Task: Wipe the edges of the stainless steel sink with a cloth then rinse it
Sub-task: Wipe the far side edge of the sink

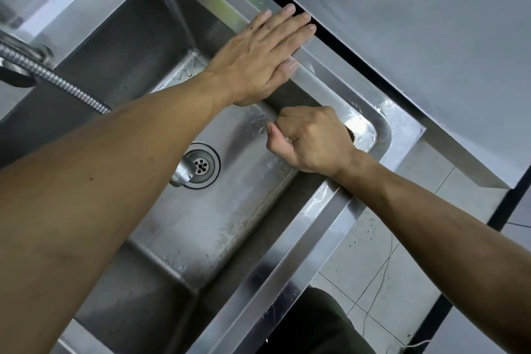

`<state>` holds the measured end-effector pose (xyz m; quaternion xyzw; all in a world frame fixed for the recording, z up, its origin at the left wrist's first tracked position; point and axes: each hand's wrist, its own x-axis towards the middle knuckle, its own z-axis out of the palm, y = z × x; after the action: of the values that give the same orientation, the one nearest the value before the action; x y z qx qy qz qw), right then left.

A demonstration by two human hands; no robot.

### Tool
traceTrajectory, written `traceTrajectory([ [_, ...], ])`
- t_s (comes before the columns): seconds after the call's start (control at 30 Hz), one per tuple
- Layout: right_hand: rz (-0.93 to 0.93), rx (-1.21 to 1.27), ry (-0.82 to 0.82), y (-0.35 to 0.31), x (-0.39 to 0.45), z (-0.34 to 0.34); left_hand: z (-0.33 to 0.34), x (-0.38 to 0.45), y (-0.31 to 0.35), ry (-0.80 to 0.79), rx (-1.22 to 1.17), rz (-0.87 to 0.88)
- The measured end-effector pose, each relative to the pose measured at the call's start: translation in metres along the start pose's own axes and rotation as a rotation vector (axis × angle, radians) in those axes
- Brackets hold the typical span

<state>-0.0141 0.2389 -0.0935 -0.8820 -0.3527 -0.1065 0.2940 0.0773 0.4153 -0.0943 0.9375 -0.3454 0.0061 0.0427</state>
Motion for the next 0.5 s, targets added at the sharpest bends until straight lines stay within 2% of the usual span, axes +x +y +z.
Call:
traceTrajectory([
  [0.3, 0.075, 0.099, -0.033, -0.005, -0.001, -0.005, -0.001, 0.001, 0.0, -0.022, -0.007, -0.002],
  [0.4, 0.181, 0.257, -0.048, -0.009, -0.001, -0.009, -0.002, 0.0, 0.0, -0.025, -0.022, -0.006],
  [0.5, 0.301, 0.369, 0.053, -0.017, 0.003, -0.012, -0.001, 0.0, 0.001, -0.022, -0.024, -0.006],
])
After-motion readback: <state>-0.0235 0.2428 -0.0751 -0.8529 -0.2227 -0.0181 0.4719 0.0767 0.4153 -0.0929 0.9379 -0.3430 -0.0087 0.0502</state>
